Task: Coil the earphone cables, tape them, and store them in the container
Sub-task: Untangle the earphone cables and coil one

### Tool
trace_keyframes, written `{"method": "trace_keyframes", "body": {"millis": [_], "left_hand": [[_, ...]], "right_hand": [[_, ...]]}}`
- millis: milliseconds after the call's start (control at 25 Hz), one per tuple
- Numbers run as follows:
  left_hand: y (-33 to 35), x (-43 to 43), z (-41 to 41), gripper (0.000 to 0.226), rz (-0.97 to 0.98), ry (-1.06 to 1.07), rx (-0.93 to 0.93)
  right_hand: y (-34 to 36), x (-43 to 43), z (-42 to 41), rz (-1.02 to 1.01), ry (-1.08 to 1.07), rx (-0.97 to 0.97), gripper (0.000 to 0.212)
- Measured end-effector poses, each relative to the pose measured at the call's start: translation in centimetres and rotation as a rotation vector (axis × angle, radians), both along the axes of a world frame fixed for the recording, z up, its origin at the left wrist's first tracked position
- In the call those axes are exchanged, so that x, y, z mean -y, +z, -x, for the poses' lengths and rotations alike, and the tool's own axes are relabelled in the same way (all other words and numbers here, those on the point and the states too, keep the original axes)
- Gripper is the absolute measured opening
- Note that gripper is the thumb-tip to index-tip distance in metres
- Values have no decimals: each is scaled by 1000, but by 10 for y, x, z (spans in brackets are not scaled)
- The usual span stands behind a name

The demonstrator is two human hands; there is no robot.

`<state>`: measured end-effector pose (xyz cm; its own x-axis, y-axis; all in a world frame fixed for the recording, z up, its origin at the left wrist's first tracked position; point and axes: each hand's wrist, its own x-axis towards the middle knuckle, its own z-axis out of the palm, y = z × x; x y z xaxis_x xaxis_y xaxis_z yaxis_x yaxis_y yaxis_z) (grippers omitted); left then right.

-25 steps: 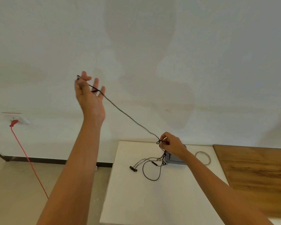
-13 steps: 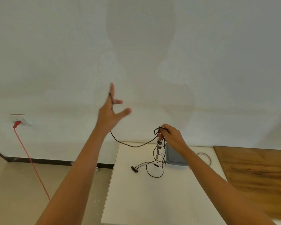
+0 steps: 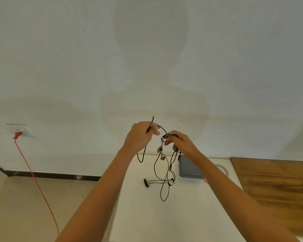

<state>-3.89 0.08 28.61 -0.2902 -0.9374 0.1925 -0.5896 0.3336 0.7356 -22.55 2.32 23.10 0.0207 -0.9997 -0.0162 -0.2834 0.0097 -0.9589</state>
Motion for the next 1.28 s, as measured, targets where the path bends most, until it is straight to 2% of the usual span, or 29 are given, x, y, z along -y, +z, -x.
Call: {"method": "trace_keyframes", "body": {"millis": [120, 280, 520, 680, 800, 880, 960, 1080, 1160, 1280], "left_hand": [[18, 2, -7, 28, -2, 111, -220], [46, 0, -11, 30, -48, 161, -496], [71, 2, -16, 28, -79, 164, -681], [78, 1, -20, 27, -84, 163, -732], [82, -2, -18, 27, -79, 133, -711], [85, -5, -14, 28, -80, 98, -694], [89, -10, -10, 28, -74, 69, -666], [101, -19, -13, 27, 7, 143, -684], [114, -23, -24, 25, 54, 234, -813], [145, -29, -45, 26, 109, 252, -987]], "right_hand": [[-14, -8, 5, -149, 252, 94, 23], [-38, -13, 3, -216, 386, -51, 21], [-60, -9, -5, -151, 151, -287, 13], [-61, -8, -7, -232, 66, -379, 10], [-52, -8, -13, -237, 160, -253, 63], [-33, -9, -27, -147, 287, -45, 81], [-14, -10, -41, -88, 333, 93, 67], [1, -16, -50, -17, 306, 196, 16], [0, -29, -47, -23, 293, 197, 15], [-16, -49, -35, -69, 266, -29, 20]]}}
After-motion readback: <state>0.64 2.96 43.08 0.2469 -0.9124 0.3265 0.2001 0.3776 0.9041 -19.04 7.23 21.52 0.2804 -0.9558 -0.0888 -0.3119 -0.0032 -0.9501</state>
